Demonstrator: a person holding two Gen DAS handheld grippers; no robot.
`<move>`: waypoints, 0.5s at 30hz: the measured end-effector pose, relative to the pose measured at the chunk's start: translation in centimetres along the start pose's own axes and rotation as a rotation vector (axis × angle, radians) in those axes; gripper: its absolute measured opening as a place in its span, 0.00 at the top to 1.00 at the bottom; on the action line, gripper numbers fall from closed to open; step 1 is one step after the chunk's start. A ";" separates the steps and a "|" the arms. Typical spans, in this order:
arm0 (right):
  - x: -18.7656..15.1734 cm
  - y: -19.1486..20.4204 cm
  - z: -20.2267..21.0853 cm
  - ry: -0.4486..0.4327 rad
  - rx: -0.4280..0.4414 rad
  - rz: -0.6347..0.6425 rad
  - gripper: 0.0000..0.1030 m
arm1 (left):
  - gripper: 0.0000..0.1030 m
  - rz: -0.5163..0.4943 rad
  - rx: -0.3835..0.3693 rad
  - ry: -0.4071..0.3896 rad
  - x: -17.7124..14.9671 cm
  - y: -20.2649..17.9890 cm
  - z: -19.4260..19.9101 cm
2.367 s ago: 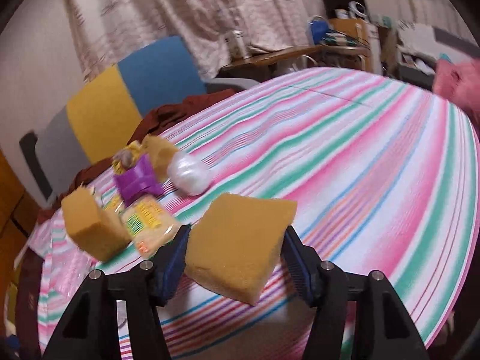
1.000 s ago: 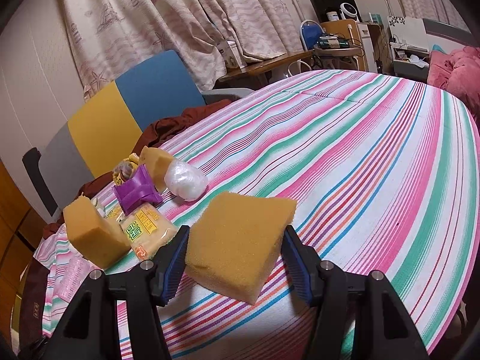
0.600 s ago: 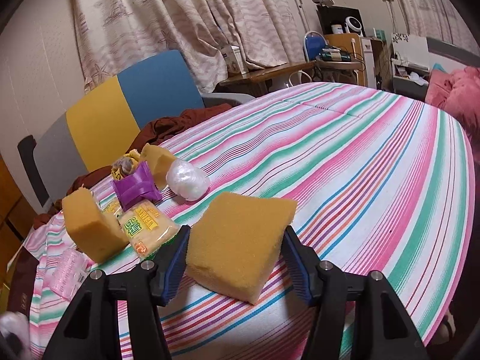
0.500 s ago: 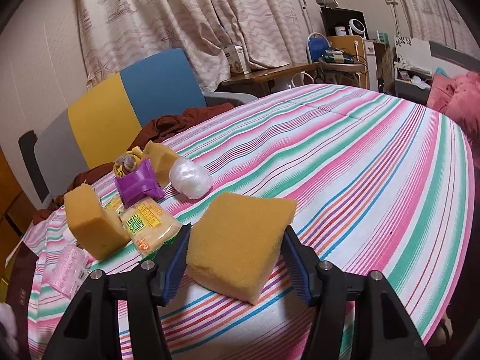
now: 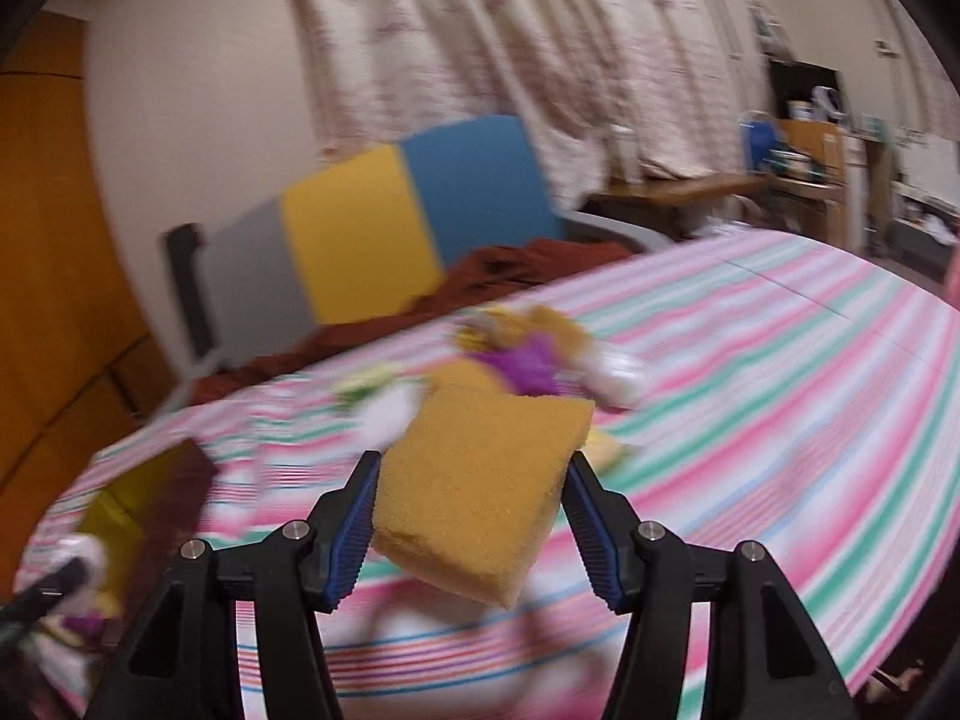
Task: Organize objects
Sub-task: 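Carry both items over the gold tray and release the plastic bag with the left gripper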
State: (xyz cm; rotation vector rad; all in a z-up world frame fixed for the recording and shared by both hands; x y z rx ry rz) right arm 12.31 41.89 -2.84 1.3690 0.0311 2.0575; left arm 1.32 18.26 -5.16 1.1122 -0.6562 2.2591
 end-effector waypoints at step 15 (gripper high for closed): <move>-6.5 19.8 -0.1 0.250 0.421 0.192 0.42 | 0.64 0.126 0.178 0.093 -0.6 10.1 -0.4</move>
Point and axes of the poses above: each gripper's, at about its wrist camera, not at the fingertips, and z roughly against the way its jaws point, y to its left, x to its top, the point moved 7 cm from there along -z, roughly the way its jaws point, and after that the axes turned 4 degrees about -z, right-handed, at the moved point
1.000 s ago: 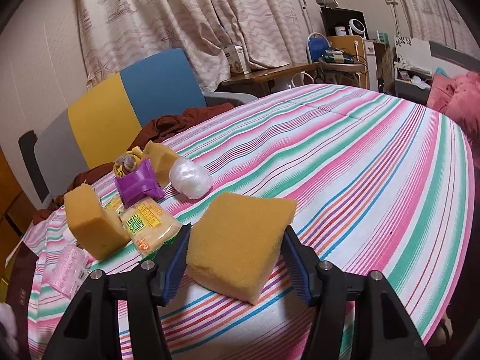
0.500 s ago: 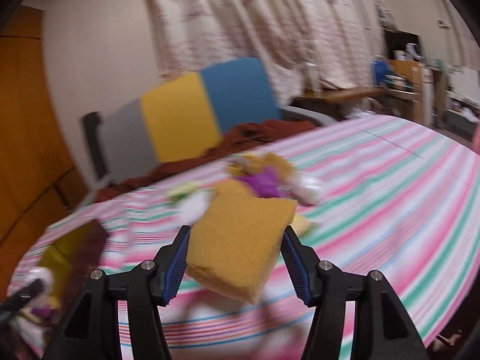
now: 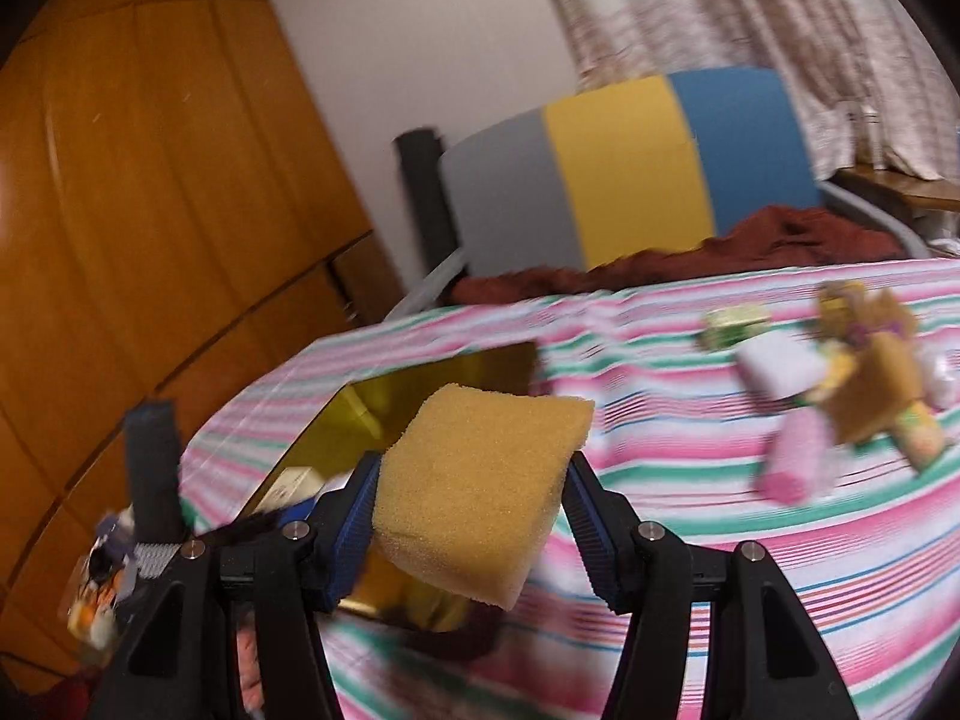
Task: Organize objects
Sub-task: 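Carry both items over the gold tray and release the plastic bag with the left gripper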
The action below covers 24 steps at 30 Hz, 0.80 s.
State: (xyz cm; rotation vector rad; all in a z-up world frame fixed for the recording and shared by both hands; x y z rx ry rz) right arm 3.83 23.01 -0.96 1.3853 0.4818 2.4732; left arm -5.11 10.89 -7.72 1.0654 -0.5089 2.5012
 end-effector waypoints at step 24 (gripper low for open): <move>-3.6 5.0 -7.9 0.201 0.017 0.088 0.41 | 0.00 0.362 0.141 -0.205 2.2 10.4 7.4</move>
Point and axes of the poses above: each gripper's, at about its wrist camera, not at the fingertips, and z roughly against the way its jaws point, y to its left, x to its top, the point moved 7 cm from there along -z, roughly the way its jaws point, and after that the axes turned 4 degrees about -z, right-handed, at the moved point
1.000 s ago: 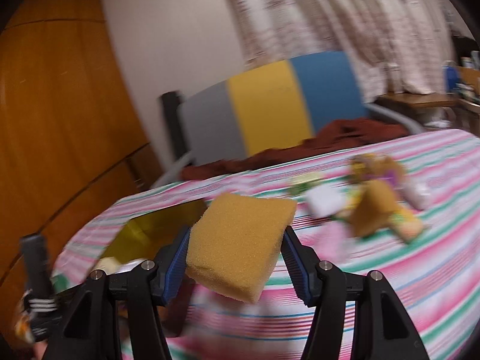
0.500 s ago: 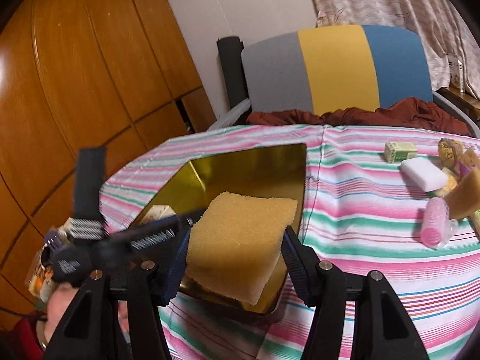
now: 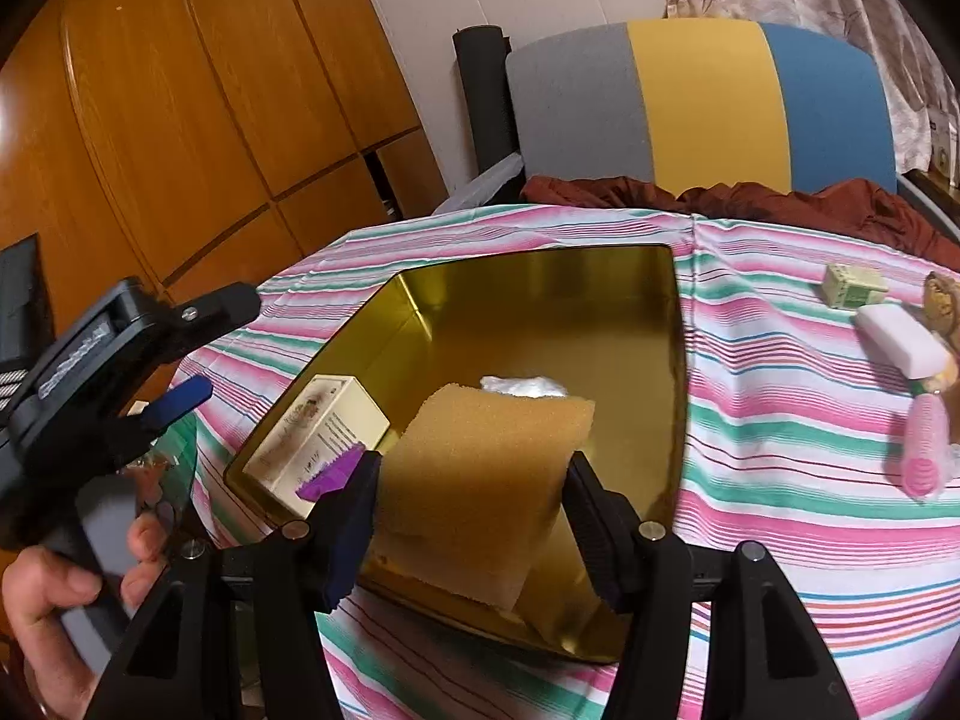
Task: Organize objects
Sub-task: 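Carry both items over the gold tray and release the plastic bag with the left gripper, then open the right gripper to drop the yellow sponge into the tray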
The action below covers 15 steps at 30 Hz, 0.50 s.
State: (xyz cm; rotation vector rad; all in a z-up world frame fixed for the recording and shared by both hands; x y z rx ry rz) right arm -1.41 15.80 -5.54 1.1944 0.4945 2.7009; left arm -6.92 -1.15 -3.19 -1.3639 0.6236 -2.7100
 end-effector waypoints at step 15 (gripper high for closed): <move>-0.3 0.3 -0.9 0.016 0.035 -0.064 0.18 | 0.00 0.030 0.010 0.009 -0.8 0.6 0.7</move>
Point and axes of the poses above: each gripper's, at about its wrist camera, not at the fingertips, and z roughly against the way its jaws point, y to its left, x to its top, the point moved 7 cm from there along -z, roughly the way its jaws point, and after that the axes turned 4 degrees about -z, right-handed, at the moved point
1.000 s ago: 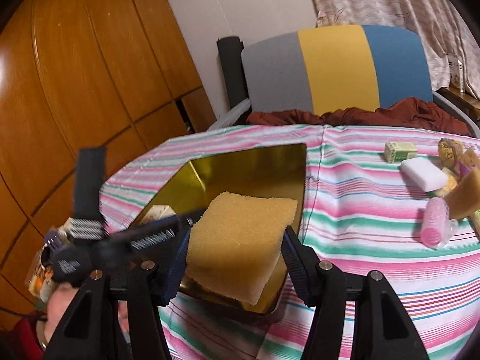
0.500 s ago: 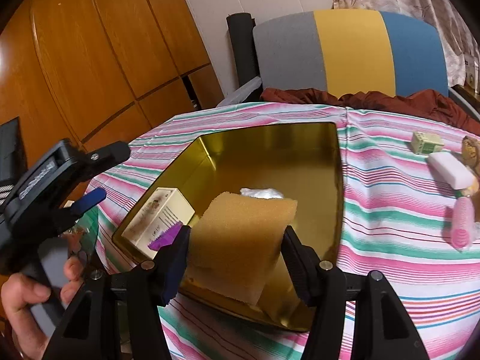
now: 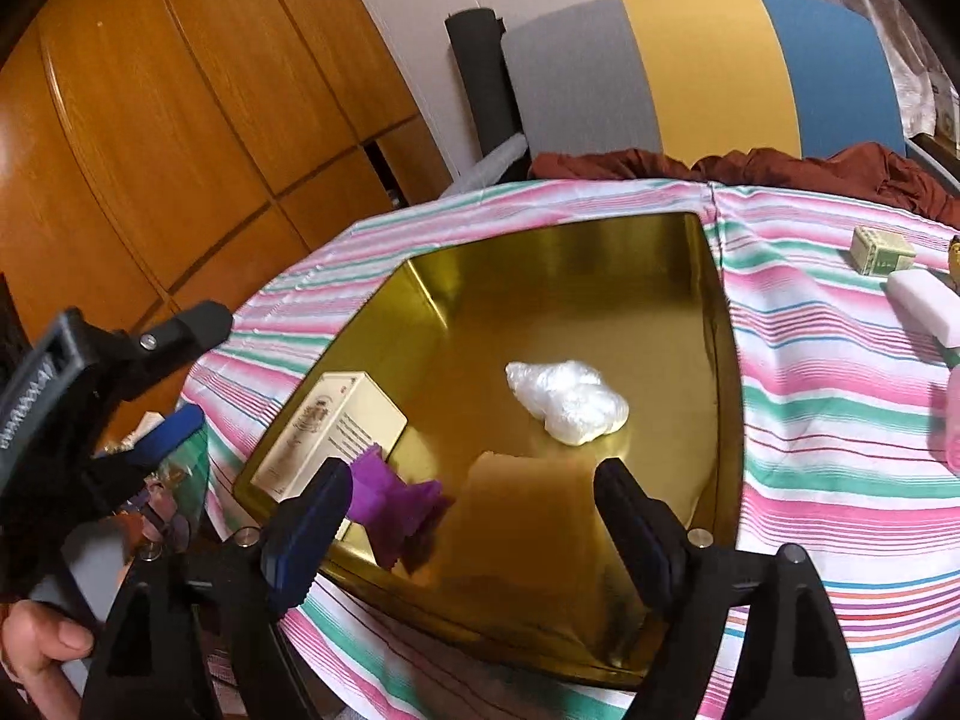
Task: Organize objects
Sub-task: 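Open the right gripper to drop the yellow sponge into the tray, then move both tools back toward the remaining items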
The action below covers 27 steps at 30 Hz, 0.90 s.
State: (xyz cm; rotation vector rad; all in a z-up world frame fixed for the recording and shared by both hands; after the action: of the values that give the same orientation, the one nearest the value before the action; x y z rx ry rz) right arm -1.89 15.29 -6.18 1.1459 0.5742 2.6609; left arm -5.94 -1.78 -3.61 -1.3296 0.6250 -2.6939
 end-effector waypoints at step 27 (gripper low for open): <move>0.3 -12.1 8.2 -0.169 -0.155 -0.240 0.18 | 0.00 -0.252 -0.174 0.158 -6.2 -11.6 -0.3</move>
State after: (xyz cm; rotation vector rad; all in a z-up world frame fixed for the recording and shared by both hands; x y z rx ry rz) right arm 4.12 28.62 -5.98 1.1629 0.4368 2.3347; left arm -1.08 10.42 -3.87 -1.3231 0.7716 -3.0325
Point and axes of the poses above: each gripper's, at about its wrist camera, not at the fingertips, and z roughly against the way its jaws point, y to its left, x to its top, the point moved 7 cm from there along -z, roughly the way its jaws point, and after that the axes turned 4 degrees about -z, right-handed, at the moved point
